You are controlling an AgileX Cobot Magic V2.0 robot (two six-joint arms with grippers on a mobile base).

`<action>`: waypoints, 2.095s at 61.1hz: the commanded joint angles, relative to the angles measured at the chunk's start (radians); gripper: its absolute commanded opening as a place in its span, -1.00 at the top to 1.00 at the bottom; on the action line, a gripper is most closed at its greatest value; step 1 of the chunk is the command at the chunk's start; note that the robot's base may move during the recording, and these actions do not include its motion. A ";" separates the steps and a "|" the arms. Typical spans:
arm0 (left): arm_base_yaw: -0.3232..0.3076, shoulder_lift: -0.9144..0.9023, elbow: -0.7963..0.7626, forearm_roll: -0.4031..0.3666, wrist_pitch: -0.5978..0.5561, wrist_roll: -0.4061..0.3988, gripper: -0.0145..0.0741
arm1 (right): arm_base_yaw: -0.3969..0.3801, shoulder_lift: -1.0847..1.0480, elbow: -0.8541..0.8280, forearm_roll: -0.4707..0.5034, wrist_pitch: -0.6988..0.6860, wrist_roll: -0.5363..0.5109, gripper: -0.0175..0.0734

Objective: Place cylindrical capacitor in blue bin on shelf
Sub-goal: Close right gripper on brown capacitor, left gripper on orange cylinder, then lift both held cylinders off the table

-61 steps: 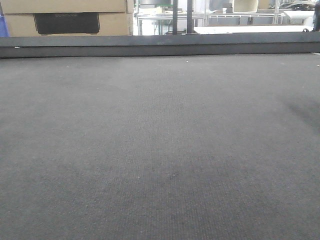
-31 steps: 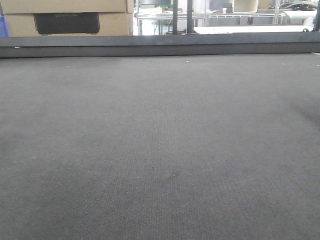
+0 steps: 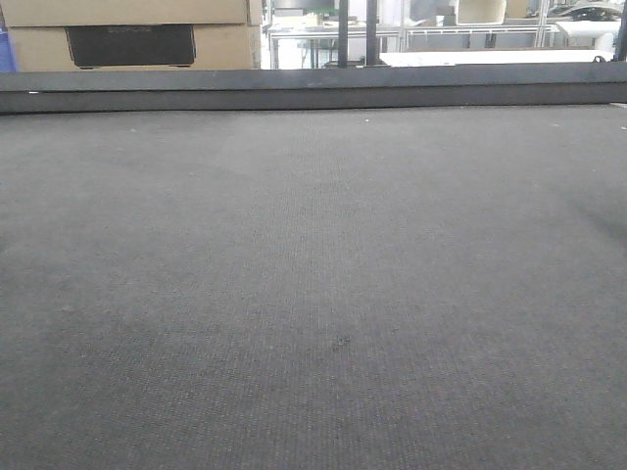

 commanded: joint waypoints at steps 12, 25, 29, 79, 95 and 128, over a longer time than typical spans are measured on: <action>0.016 0.094 -0.068 -0.021 -0.024 0.004 -0.68 | -0.006 -0.010 0.003 0.003 0.025 -0.001 0.83; 0.016 0.132 -0.075 -0.021 -0.025 0.004 -0.68 | -0.006 -0.010 0.003 0.003 0.025 -0.001 0.83; 0.016 0.132 -0.075 -0.021 -0.028 0.004 -0.68 | -0.006 -0.010 0.003 0.003 0.025 -0.001 0.83; 0.016 -0.246 -0.190 0.151 0.509 0.004 0.92 | -0.006 -0.010 -0.155 0.169 0.657 0.001 0.83; 0.016 -0.412 -0.386 0.184 0.958 0.004 0.92 | -0.006 -0.010 -0.297 0.169 0.856 0.001 0.83; -0.084 -0.651 -0.618 0.191 1.359 0.055 0.92 | 0.050 -0.162 -0.452 0.264 1.066 -0.027 0.83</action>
